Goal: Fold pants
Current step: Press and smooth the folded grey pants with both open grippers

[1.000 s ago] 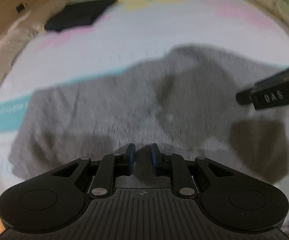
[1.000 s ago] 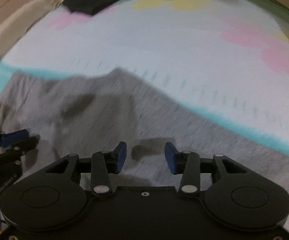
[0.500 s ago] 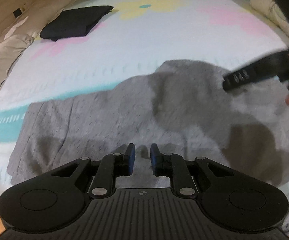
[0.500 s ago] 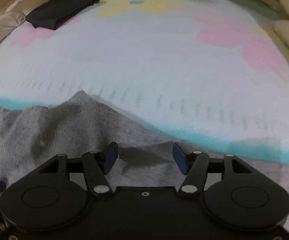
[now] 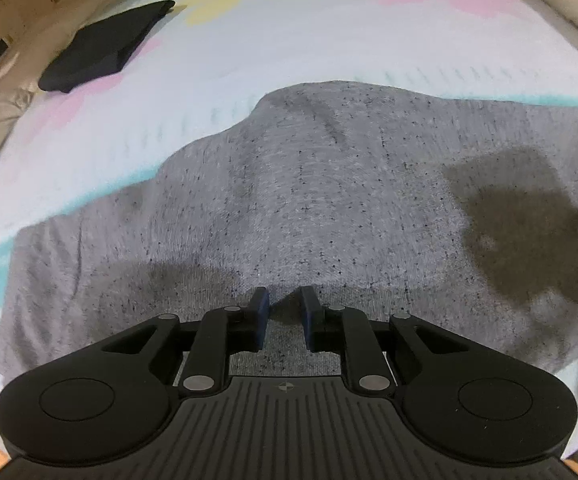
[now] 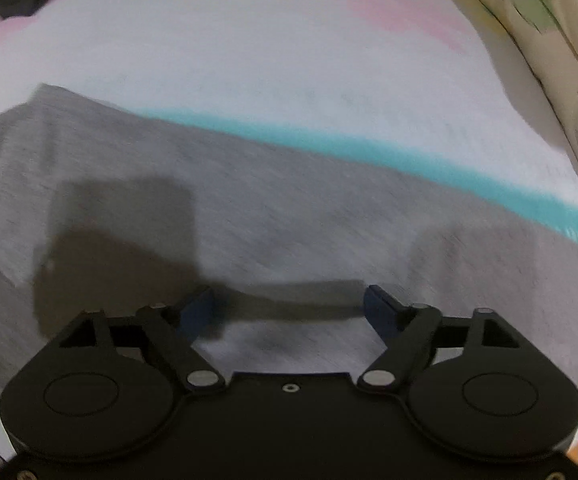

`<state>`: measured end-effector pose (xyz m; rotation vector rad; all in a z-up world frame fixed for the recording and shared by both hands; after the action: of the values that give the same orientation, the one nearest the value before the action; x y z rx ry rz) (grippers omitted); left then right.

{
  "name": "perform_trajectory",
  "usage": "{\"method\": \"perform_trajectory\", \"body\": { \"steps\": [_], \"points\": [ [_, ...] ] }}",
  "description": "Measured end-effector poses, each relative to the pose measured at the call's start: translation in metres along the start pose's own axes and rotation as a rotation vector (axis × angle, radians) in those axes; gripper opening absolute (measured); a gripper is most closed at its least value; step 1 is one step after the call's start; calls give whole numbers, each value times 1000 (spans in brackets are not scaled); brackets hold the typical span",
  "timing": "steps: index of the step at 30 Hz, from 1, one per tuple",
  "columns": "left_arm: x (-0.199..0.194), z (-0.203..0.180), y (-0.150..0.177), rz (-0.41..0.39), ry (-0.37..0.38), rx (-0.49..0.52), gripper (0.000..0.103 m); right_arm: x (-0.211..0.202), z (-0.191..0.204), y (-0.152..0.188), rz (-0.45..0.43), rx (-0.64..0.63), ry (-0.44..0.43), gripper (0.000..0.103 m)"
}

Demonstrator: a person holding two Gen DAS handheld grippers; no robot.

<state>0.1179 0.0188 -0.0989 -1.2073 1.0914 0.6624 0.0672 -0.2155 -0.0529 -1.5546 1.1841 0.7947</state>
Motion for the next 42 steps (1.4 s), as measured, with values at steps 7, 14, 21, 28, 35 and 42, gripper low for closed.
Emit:
{"method": "perform_trajectory", "body": {
  "steps": [7,14,21,28,35,42],
  "points": [
    [-8,-43,-16,-69,78,69,17,16,-61,24,103,103,-59,82],
    [5,-91,-22,-73,187,180,17,13,-82,48,107,84,-58,82],
    [25,-108,-15,-50,140,259,17,6,-120,68,45,140,-75,70],
    [23,-114,-6,-83,118,280,18,44,-167,75,115,324,23,77],
    [6,-121,1,-107,102,259,18,40,-209,95,116,432,-39,73],
    [0,-123,-4,-83,136,228,17,79,-324,140,168,941,-61,78]
  ]
}}
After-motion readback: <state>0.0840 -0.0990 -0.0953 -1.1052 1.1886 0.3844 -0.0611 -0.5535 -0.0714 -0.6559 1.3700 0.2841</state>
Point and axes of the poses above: each gripper's, at about its wrist camera, not at the fingertips, and x roughly the way its jaws point, z to its left, y to its underside, the point moved 3 cm from there along x, roughly the way its jaws point, and after that the axes turned 14 degrees about y, right-handed, at the moved point
